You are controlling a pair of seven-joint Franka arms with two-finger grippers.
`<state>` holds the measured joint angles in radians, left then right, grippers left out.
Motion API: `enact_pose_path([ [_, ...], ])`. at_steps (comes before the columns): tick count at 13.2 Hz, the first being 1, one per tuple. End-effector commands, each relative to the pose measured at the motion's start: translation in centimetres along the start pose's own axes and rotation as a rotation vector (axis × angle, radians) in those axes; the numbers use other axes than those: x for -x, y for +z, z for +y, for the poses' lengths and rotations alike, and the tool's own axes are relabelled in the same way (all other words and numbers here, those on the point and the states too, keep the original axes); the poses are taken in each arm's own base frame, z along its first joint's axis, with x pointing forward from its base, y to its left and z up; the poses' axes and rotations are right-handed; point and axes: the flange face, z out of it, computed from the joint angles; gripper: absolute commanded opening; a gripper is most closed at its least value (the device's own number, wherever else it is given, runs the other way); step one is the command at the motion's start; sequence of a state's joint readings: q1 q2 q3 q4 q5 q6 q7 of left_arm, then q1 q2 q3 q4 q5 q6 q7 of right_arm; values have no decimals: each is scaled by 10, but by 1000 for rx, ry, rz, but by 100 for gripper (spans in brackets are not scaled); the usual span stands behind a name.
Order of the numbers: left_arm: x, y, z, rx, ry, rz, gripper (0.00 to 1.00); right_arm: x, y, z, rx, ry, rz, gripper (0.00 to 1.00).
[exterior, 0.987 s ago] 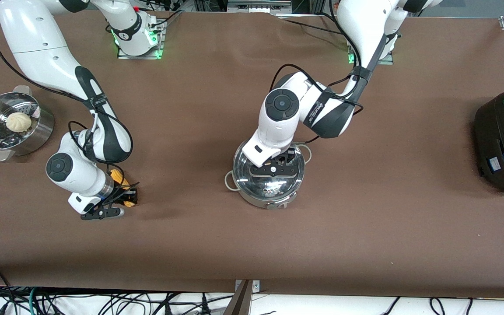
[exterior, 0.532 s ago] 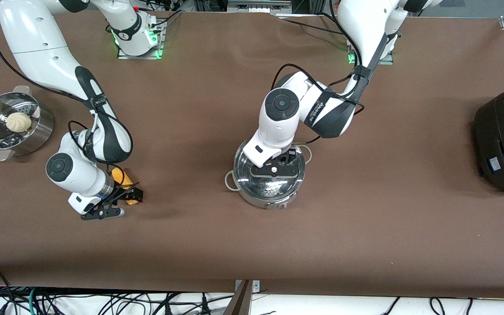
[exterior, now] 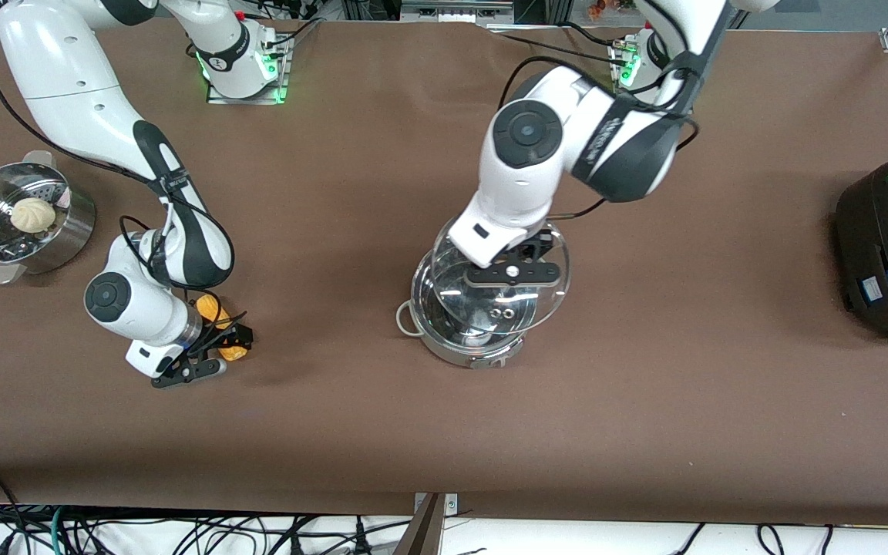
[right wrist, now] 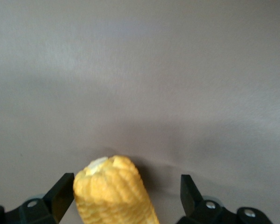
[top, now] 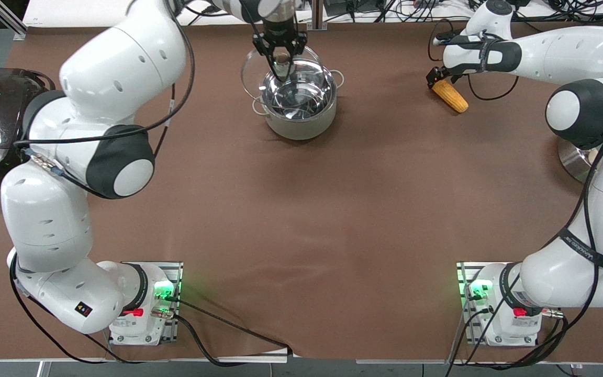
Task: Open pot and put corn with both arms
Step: 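Lift the lid off with the left gripper while the right gripper carries corn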
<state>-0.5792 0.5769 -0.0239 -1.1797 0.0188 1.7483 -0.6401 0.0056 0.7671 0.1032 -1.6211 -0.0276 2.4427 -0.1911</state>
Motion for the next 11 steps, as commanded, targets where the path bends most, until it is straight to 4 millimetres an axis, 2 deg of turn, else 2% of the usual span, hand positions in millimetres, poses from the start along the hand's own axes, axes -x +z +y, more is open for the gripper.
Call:
enact_pose_path([
  [1,-21,-16,-65,-45,107,-45,19,6,-1,9,-22,-70,-21,32],
  [2,-31,-17,-93,-53,144,-75,20,4,-8,4,-31,-75,-42,2],
  [3,-41,-14,-118,-53,167,-99,20,-4,-27,-3,-32,-83,-56,0],
  [5,-51,15,-163,-69,255,-184,20,-23,-65,-11,-48,-84,-106,0],
  [7,-67,34,-211,-56,260,-210,20,-35,-123,-39,-97,-40,-142,0],
  [9,-73,48,-243,-33,279,-219,20,-37,-188,-79,-134,50,-124,0],
  [10,-71,59,-251,-29,294,-220,20,-36,-212,-108,-149,97,-115,0],
  [11,-69,74,-266,-22,299,-207,20,-35,-234,-144,-166,157,-109,0],
])
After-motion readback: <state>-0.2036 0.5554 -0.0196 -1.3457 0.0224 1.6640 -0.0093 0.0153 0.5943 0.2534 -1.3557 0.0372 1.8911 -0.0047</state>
